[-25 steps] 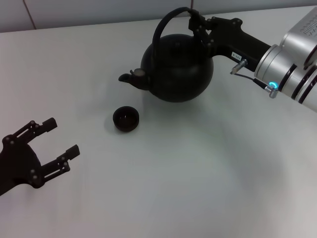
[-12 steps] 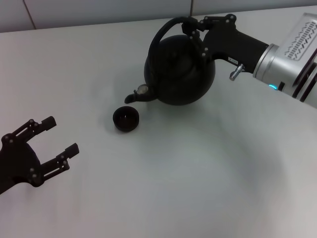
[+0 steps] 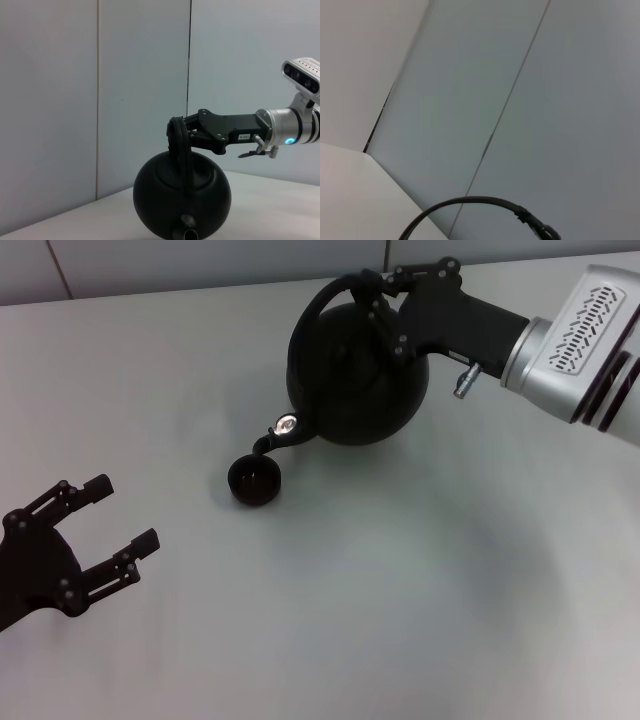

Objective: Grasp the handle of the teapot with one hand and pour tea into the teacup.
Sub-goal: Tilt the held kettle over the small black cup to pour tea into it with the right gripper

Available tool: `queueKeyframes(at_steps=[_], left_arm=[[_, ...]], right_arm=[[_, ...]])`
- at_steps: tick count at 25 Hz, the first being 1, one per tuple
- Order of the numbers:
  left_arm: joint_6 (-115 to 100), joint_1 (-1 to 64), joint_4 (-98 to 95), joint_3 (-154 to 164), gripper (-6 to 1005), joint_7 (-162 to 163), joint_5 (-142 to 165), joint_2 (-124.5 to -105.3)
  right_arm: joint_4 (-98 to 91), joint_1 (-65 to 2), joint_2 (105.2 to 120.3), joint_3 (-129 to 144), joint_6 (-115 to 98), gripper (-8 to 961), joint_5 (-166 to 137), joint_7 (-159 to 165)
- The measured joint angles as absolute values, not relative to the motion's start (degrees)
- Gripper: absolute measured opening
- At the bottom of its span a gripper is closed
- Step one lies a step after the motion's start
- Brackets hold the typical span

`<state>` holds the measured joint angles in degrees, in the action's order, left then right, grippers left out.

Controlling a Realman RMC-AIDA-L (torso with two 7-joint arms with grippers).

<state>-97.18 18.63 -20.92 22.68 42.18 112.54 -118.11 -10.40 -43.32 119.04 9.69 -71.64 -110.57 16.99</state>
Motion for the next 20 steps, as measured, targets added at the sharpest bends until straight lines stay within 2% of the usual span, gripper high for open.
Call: queueKeyframes(at_steps=[20], left_arm=[[-97.4,18.7,-20.8,22.7,813,42.2,112.6,-118.11]], right_arm=[[-13.1,-45.3,119.26,15.8,-70.1,92,-110.5,12.3]])
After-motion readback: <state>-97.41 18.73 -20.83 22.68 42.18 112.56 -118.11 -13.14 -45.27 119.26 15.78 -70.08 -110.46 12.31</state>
